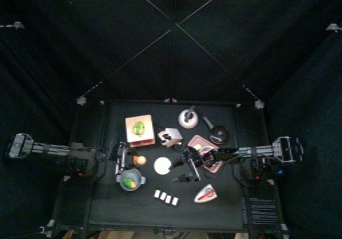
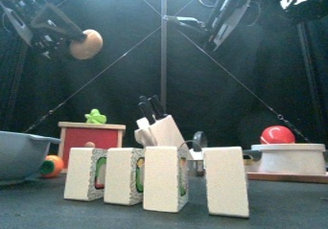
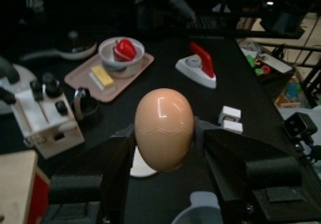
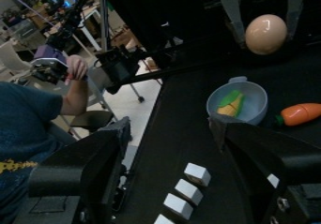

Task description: Put egg in bowl

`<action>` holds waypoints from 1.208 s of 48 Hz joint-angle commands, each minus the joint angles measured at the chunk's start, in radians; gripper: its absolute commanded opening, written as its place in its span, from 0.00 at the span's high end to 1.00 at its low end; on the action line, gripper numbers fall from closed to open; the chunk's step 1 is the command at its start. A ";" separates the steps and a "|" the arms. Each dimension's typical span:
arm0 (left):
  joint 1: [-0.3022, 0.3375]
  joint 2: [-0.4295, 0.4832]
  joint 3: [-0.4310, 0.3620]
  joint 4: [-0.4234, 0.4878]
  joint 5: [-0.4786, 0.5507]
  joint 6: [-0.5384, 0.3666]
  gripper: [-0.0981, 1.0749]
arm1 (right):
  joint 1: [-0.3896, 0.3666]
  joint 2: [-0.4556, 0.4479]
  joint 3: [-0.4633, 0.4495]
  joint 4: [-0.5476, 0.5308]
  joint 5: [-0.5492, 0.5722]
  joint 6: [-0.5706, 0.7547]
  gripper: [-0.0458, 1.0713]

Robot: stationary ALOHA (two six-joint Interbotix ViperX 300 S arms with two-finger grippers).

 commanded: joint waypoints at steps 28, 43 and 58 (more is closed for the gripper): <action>-0.233 0.078 0.018 -0.110 0.328 0.006 0.20 | 0.018 0.029 -0.018 -0.035 -0.012 -0.005 0.08; -0.210 0.163 0.025 -0.109 0.325 0.003 0.19 | 0.037 0.046 -0.020 -0.040 -0.012 -0.005 0.08; -0.184 0.199 0.026 -0.112 0.327 0.000 0.14 | 0.043 0.046 -0.008 -0.043 -0.006 -0.003 0.08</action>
